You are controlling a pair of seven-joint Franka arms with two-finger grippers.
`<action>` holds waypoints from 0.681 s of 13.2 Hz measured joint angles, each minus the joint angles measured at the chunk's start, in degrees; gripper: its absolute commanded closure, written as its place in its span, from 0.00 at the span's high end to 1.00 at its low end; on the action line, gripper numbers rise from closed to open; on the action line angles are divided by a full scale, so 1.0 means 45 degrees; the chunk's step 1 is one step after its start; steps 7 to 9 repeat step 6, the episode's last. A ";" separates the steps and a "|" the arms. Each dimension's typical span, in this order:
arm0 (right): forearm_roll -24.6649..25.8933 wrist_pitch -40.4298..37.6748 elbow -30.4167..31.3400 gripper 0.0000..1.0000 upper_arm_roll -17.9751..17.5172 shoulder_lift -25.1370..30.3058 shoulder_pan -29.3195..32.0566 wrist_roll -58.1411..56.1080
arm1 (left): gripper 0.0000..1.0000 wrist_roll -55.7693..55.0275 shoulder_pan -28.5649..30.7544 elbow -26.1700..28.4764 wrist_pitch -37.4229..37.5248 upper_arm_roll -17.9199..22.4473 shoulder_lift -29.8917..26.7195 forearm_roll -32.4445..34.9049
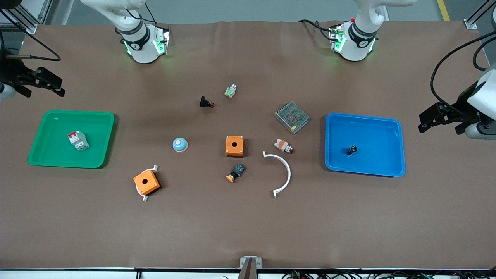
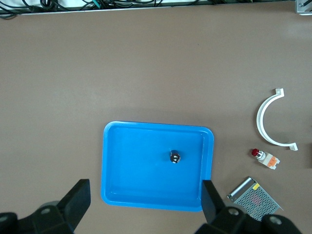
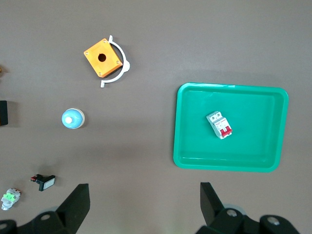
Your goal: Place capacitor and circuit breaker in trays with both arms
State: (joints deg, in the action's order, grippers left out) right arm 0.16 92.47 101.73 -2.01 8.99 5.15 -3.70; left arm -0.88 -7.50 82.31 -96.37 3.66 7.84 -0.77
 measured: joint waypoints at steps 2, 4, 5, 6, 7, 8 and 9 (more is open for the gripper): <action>-0.0001 -0.0069 0.0000 1.00 0.0000 0.0000 0.0000 0.0000 | 1.00 -0.0003 0.0002 0.0000 0.0000 0.0002 0.0000 0.0000; -0.0002 -0.0295 -0.0002 1.00 0.0000 0.0000 0.0000 0.0000 | 1.00 -0.0004 0.0003 0.0000 0.0001 0.0002 0.0000 0.0000; -0.0002 -0.0343 -0.0004 1.00 0.0000 0.0000 0.0000 0.0000 | 1.00 -0.0007 0.0003 0.0000 0.0001 0.0003 0.0000 0.0000; -0.0002 -0.0367 -0.0006 1.00 0.0001 0.0000 0.0004 0.0001 | 1.00 -0.0009 0.0003 0.0000 0.0001 0.0003 0.0000 0.0000; -0.0002 -0.0367 -0.0006 1.00 0.0001 0.0000 0.0004 0.0001 | 1.00 -0.0009 0.0003 0.0000 0.0001 0.0003 0.0000 0.0000; -0.0002 -0.0367 -0.0006 1.00 0.0001 0.0000 0.0004 0.0001 | 1.00 -0.0009 0.0003 0.0000 0.0001 0.0003 0.0000 0.0000; -0.0002 -0.0367 -0.0006 1.00 0.0001 0.0000 0.0004 0.0001 | 1.00 -0.0009 0.0003 0.0000 0.0001 0.0003 0.0000 0.0000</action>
